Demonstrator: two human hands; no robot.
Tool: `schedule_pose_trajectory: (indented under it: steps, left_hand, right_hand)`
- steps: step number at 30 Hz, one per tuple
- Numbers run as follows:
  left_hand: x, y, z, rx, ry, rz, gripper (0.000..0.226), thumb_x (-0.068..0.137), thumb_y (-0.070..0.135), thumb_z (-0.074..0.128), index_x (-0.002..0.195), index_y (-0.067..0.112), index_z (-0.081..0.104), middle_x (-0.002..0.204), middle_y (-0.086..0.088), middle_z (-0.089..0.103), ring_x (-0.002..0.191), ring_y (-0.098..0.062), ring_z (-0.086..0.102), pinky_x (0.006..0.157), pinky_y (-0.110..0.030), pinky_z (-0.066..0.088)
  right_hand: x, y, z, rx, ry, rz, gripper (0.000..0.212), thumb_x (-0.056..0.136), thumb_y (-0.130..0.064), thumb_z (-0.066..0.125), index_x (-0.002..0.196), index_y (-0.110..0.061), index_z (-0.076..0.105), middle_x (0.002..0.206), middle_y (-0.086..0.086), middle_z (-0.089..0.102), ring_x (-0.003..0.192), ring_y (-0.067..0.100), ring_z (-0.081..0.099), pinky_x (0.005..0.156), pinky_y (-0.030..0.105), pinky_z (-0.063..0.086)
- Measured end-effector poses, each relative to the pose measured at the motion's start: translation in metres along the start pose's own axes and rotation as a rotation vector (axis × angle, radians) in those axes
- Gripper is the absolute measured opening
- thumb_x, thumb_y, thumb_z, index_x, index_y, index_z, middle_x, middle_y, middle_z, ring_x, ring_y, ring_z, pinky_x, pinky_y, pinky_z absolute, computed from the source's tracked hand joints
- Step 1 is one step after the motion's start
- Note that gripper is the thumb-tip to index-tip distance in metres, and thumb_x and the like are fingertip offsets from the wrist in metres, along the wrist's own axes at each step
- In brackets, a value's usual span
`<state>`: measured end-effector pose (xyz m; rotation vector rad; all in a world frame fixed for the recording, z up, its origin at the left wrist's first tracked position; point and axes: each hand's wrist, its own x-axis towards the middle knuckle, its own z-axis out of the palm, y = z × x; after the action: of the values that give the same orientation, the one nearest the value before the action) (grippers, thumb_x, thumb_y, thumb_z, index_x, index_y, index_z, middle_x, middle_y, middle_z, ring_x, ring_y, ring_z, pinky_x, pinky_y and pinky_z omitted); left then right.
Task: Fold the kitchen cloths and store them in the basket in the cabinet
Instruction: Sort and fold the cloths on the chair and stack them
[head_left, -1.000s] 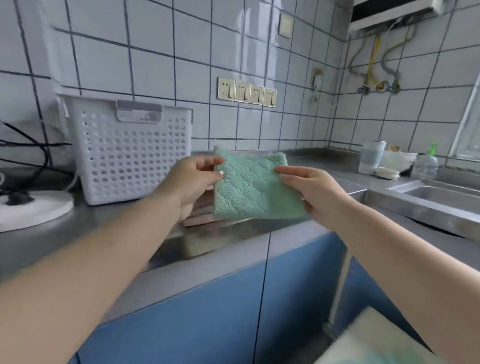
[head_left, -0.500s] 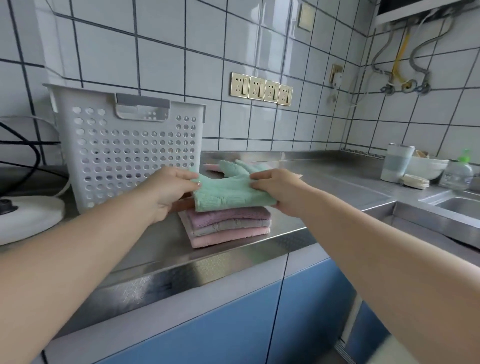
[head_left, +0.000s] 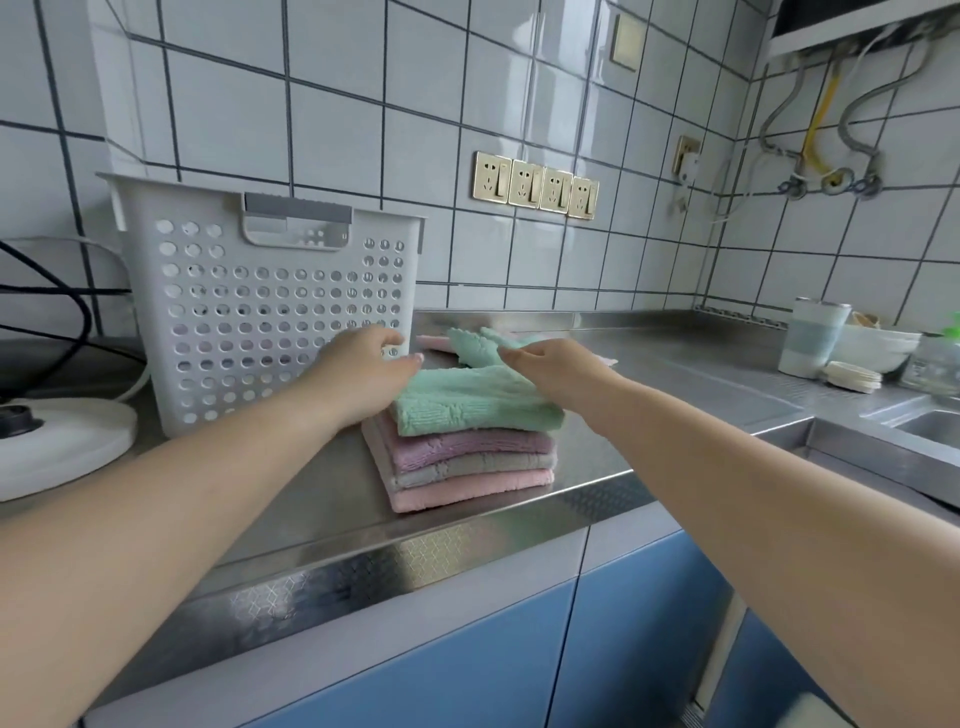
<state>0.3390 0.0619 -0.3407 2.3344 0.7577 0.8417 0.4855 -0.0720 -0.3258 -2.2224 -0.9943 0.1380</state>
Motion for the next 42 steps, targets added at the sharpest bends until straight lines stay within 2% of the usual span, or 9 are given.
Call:
schedule_pose_trajectory:
  steps: [2, 4, 8, 14, 18, 22, 27, 34, 42]
  left_hand:
    - [0.003, 0.023, 0.007, 0.118, -0.063, 0.087, 0.025, 0.096, 0.020, 0.044, 0.119, 0.019, 0.053, 0.112, -0.004, 0.053, 0.095, -0.022, 0.053, 0.073, -0.026, 0.040]
    - [0.006, 0.040, 0.018, 0.287, -0.163, 0.105, 0.029, 0.095, 0.014, 0.038, 0.118, 0.008, 0.056, 0.110, -0.008, 0.060, 0.089, -0.027, 0.056, 0.067, -0.028, 0.039]
    - [0.008, 0.037, 0.050, 0.497, -0.357, 0.042, 0.039, 0.099, 0.017, 0.028, 0.128, 0.004, 0.050, 0.136, -0.017, 0.049, 0.123, -0.031, 0.047, 0.101, -0.037, 0.035]
    - [0.014, 0.000, 0.052, 0.565, -0.437, -0.009, 0.069, 0.094, 0.050, 0.018, 0.151, 0.014, 0.005, 0.159, -0.010, -0.002, 0.147, -0.025, -0.001, 0.119, -0.043, 0.007]
    - [0.011, -0.003, 0.047, 0.482, -0.433, -0.032, 0.069, 0.095, 0.053, 0.021, 0.151, 0.015, 0.005, 0.159, -0.009, -0.003, 0.147, -0.023, -0.002, 0.119, -0.039, 0.003]
    - [0.002, 0.008, 0.033, 0.358, -0.291, 0.000, 0.059, 0.095, 0.048, 0.037, 0.146, 0.019, 0.031, 0.153, -0.004, 0.030, 0.140, -0.022, 0.029, 0.115, -0.036, 0.024]
    - [-0.013, 0.050, 0.026, 0.178, -0.093, 0.221, 0.034, 0.091, 0.037, 0.051, 0.122, 0.024, 0.057, 0.125, 0.007, 0.059, 0.116, -0.015, 0.054, 0.099, -0.033, 0.042]
    - [-0.041, 0.127, 0.084, -0.057, -0.216, 0.389, 0.020, 0.090, 0.030, 0.056, 0.100, 0.019, 0.068, 0.100, 0.006, 0.065, 0.097, -0.013, 0.058, 0.086, -0.026, 0.044]
    - [-0.138, 0.132, 0.229, -0.153, -0.640, 0.403, 0.011, 0.089, 0.033, 0.056, 0.091, 0.027, 0.065, 0.093, 0.010, 0.066, 0.085, -0.013, 0.062, 0.074, -0.027, 0.051]
  right_hand:
    - [0.005, -0.014, 0.001, -0.122, 0.007, -0.061, 0.038, 0.096, -0.045, 0.039, 0.077, -0.017, 0.056, 0.069, -0.002, 0.047, 0.065, 0.017, 0.045, 0.054, 0.027, 0.032]
    - [0.009, -0.025, 0.009, -0.269, -0.061, -0.151, 0.034, 0.099, -0.036, 0.035, 0.094, -0.012, 0.059, 0.086, 0.004, 0.055, 0.083, 0.021, 0.051, 0.068, 0.029, 0.039]
    - [0.012, -0.020, 0.030, -0.426, -0.226, -0.162, 0.039, 0.100, -0.017, 0.030, 0.133, -0.007, 0.048, 0.135, 0.014, 0.050, 0.125, 0.030, 0.046, 0.103, 0.036, 0.037]
    - [0.006, 0.009, 0.033, -0.229, -0.309, -0.178, 0.048, 0.103, -0.032, 0.026, 0.149, -0.019, 0.022, 0.158, 0.001, 0.013, 0.145, 0.013, 0.009, 0.112, 0.022, 0.005]
    - [0.006, 0.012, 0.035, -0.256, -0.292, -0.126, 0.050, 0.103, -0.034, 0.024, 0.149, -0.015, 0.021, 0.158, 0.002, 0.015, 0.145, 0.017, 0.015, 0.114, 0.025, 0.008]
    - [-0.005, 0.017, 0.029, -0.007, 0.049, -0.119, 0.040, 0.099, -0.034, 0.036, 0.127, -0.013, 0.055, 0.117, 0.007, 0.064, 0.107, 0.023, 0.058, 0.091, 0.033, 0.044]
    - [-0.031, 0.036, 0.003, 0.201, 0.275, -0.157, 0.032, 0.096, -0.032, 0.048, 0.123, -0.019, 0.059, 0.118, -0.004, 0.065, 0.107, 0.011, 0.057, 0.083, 0.022, 0.040]
    - [-0.103, 0.105, -0.047, 0.226, 0.389, -0.061, 0.026, 0.095, -0.030, 0.051, 0.116, -0.020, 0.063, 0.102, -0.011, 0.063, 0.097, 0.006, 0.058, 0.082, 0.019, 0.043]
    - [-0.249, 0.234, -0.074, 0.123, 0.446, 0.300, 0.023, 0.095, -0.030, 0.050, 0.114, -0.027, 0.063, 0.103, -0.017, 0.062, 0.091, 0.000, 0.057, 0.067, 0.012, 0.040]
